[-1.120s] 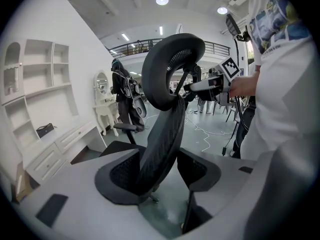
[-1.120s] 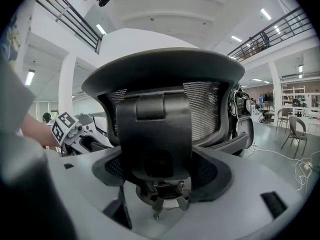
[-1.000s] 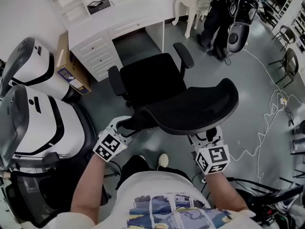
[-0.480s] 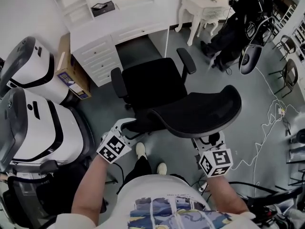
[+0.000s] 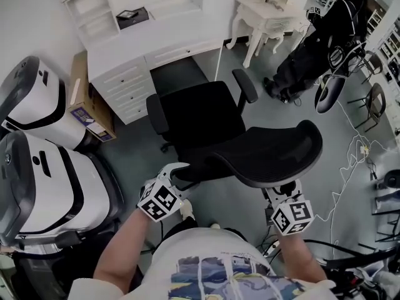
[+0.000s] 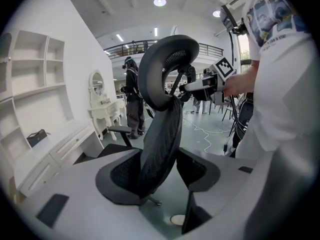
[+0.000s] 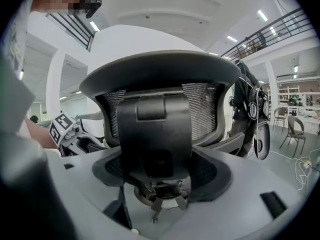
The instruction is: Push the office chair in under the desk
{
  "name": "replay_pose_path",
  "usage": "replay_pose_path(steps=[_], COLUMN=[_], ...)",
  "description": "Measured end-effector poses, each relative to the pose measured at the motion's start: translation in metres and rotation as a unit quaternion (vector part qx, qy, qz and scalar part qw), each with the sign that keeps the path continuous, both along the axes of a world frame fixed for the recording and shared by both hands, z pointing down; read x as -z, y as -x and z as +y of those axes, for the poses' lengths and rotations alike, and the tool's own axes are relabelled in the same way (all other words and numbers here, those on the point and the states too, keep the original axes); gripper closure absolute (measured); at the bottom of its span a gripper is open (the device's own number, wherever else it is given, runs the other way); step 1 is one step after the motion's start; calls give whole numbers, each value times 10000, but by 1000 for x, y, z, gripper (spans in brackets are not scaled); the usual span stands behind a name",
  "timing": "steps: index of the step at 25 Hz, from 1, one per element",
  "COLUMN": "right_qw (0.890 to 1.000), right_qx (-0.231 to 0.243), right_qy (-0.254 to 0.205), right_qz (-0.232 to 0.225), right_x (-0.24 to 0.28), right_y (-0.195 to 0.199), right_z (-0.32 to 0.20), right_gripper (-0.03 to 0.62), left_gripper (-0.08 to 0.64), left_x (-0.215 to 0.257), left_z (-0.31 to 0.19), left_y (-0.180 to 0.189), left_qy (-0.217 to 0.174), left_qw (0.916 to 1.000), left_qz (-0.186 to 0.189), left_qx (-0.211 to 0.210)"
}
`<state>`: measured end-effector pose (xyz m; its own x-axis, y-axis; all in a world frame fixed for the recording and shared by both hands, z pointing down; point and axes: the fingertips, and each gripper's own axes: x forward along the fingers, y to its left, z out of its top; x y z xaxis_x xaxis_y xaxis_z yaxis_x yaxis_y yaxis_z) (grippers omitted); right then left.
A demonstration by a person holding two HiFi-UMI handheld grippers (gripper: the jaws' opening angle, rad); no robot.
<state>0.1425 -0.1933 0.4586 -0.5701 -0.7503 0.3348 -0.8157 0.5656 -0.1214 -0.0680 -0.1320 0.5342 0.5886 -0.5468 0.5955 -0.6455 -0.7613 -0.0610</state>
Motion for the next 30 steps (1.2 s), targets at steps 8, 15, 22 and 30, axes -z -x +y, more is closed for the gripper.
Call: replay_pose_path(steps=[8, 15, 22, 30], right_qw=[10000, 10000, 9999, 9997], right_qx=[-51, -39, 95, 253], right_qy=[-25, 0, -26, -18], right_qz=[-15, 1, 24, 22], right_x=[0, -2, -3, -2], right_y=[21, 41, 40, 40], right_z=[-30, -63, -103, -146], right_gripper=[247, 247, 247, 247], left_gripper=[325, 327, 334, 334], left_x=[0, -1, -3, -4], left_z=[-37, -71, -104, -140], left_y=[23, 41, 39, 37], left_qy=[-59, -101, -36, 24], left_qw=[9999, 9998, 9998, 9999], left_qz=[-74, -68, -66, -111], left_qx=[-88, -124, -164, 11])
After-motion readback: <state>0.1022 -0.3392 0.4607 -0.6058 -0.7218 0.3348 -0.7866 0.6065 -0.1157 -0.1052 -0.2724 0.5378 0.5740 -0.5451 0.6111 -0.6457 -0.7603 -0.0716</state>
